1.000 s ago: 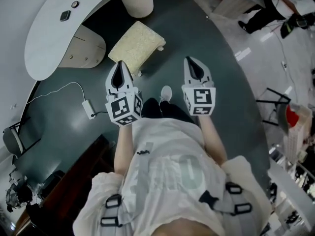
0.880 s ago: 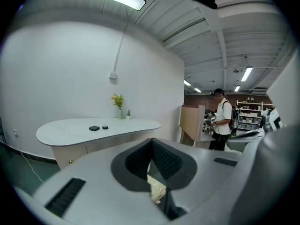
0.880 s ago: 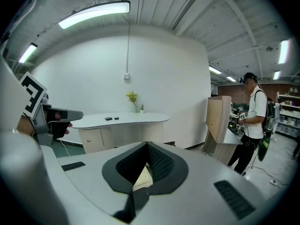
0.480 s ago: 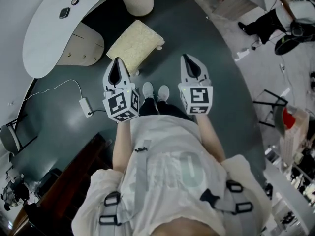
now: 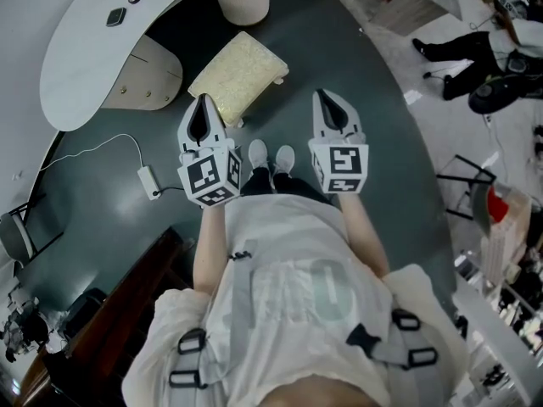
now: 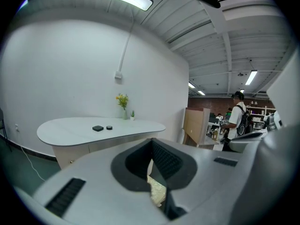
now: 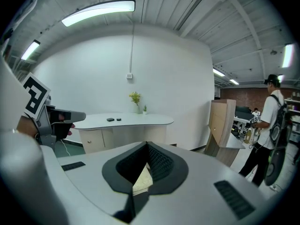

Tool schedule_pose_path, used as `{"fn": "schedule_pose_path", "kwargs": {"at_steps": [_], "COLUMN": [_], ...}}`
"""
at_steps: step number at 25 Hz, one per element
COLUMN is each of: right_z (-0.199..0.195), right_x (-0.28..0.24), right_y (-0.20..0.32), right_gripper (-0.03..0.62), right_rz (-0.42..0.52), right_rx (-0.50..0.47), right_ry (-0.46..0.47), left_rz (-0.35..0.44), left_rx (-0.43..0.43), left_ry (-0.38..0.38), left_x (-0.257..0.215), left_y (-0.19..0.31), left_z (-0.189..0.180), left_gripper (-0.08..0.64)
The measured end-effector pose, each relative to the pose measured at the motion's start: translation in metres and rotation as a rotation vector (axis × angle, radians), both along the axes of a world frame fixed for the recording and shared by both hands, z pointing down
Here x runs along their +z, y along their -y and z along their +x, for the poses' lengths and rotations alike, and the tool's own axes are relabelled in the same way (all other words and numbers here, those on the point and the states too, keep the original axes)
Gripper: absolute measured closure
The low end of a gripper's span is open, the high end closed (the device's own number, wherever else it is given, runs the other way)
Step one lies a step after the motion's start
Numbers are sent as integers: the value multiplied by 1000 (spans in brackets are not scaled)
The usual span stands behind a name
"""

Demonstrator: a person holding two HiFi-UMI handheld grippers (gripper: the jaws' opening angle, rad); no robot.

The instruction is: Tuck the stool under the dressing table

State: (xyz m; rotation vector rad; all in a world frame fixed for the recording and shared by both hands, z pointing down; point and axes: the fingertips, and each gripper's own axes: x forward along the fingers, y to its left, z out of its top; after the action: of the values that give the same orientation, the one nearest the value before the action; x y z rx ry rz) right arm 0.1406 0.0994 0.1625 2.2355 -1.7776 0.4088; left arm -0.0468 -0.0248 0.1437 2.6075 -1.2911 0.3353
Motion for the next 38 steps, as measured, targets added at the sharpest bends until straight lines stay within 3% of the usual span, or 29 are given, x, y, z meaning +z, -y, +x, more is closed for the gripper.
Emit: {"fn": "schedule_pose_path", "kwargs": {"at_steps": [10,19,25,29,34,38], "right_z": [-38,-59,-44,-29,-12,-3], "right_x": [-6,-5,-2,-5,-7,-5], "right_y": [48,94,125,140,153,160], "right_gripper": [590,589,589,589,589,589], "right_rz": [-12,-15,-5,4,24,34], "right_rx": [-71,-222,-358,-449,-539,-555], "right_ry": [-31,-67,-75,-59,-44,-27], "left_rz": [9,-15,8,13,22,35], "left_rx": [-96,-296,-441,-519,-561,-586], "left_ry": [-10,-37,-17,-7,18,14], "left_x": [4,10,3,2,-1,-3], "left_y": [42,60,50,42,32,28], "left_z": [-55,-113,-117,-101,-74,-60], "left_gripper": [555,555,557,555,557,557]}}
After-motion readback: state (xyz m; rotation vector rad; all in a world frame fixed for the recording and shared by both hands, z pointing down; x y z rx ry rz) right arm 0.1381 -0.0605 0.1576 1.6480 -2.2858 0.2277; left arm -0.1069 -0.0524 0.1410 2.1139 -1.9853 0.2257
